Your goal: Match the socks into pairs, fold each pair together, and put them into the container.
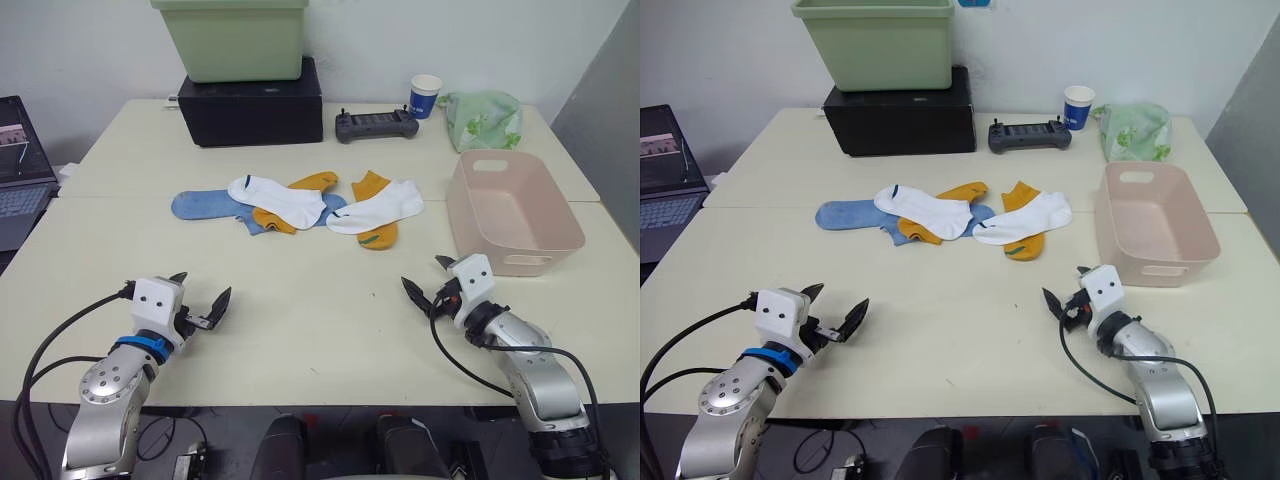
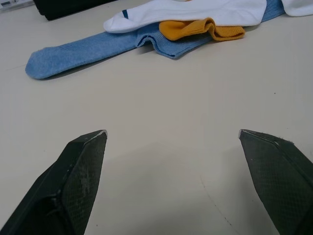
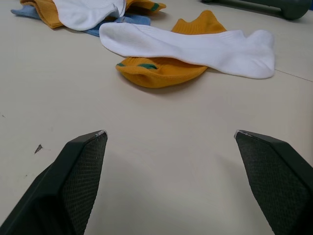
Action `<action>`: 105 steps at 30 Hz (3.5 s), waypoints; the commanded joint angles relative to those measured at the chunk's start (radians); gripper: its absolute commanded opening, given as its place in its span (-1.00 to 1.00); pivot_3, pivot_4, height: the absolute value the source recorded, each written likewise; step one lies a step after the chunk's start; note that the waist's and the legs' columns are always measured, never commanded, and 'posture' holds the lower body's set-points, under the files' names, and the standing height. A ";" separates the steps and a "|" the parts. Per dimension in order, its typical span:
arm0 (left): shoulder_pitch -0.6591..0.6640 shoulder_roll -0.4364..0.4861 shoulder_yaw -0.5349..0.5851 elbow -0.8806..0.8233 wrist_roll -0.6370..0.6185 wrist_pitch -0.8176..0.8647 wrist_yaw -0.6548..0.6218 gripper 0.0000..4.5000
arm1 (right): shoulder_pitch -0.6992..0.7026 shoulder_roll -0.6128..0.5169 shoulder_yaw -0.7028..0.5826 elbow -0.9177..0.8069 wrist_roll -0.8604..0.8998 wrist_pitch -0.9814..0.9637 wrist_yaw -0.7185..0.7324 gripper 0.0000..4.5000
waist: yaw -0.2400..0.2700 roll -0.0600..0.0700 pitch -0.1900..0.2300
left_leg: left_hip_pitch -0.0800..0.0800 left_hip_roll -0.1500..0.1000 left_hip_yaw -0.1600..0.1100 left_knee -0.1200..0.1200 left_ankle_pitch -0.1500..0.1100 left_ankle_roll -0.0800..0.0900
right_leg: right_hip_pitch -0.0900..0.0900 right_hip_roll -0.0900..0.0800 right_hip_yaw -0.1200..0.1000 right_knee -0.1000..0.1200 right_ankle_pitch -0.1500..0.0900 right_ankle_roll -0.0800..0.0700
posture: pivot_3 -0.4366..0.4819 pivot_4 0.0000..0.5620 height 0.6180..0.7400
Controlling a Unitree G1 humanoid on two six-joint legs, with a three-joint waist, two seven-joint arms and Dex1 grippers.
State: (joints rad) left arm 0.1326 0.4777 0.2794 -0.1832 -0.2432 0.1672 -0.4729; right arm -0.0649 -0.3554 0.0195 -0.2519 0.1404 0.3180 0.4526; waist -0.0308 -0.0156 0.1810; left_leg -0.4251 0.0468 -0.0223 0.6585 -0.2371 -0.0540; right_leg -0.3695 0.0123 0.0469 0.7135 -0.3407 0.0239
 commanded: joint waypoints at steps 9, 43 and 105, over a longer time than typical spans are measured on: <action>0.007 0.012 0.031 0.004 -0.020 -0.063 -0.027 1.00 | -0.021 0.008 -0.013 0.026 0.009 -0.072 0.001 0.99 | 0.000 0.000 0.000 | 0.000 0.000 0.000 0.000 0.000 0.000 | 0.000 0.000 0.000 0.000 0.000 0.000 | -0.05 -0.47 1.00; -0.048 0.052 -0.018 -0.235 -0.245 0.104 -0.139 1.00 | -0.233 0.017 0.047 0.089 -0.021 0.040 -0.004 0.99 | 0.000 0.000 0.000 | 0.000 0.000 0.000 0.000 0.000 0.000 | 0.000 0.000 0.000 0.000 0.000 0.000 | -0.05 -0.47 1.00; -0.014 0.243 -0.031 -0.317 -0.390 0.400 -0.296 1.00 | -0.469 -0.015 0.332 0.043 0.042 0.472 0.343 -0.69 | -0.002 0.000 0.001 | -0.001 0.000 0.000 0.000 0.000 0.000 | -0.002 -0.001 -0.001 0.001 0.000 -0.001 | -0.05 -0.47 1.00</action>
State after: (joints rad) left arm 0.1124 0.7084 0.2335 -0.4671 -0.6153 0.5594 -0.7571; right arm -0.5280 -0.3644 0.3762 -0.1874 0.1693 0.8006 0.7910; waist -0.0325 -0.0156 0.1817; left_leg -0.4257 0.0466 -0.0226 0.6585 -0.2371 -0.0537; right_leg -0.3714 0.0110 0.0461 0.7140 -0.3410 0.0233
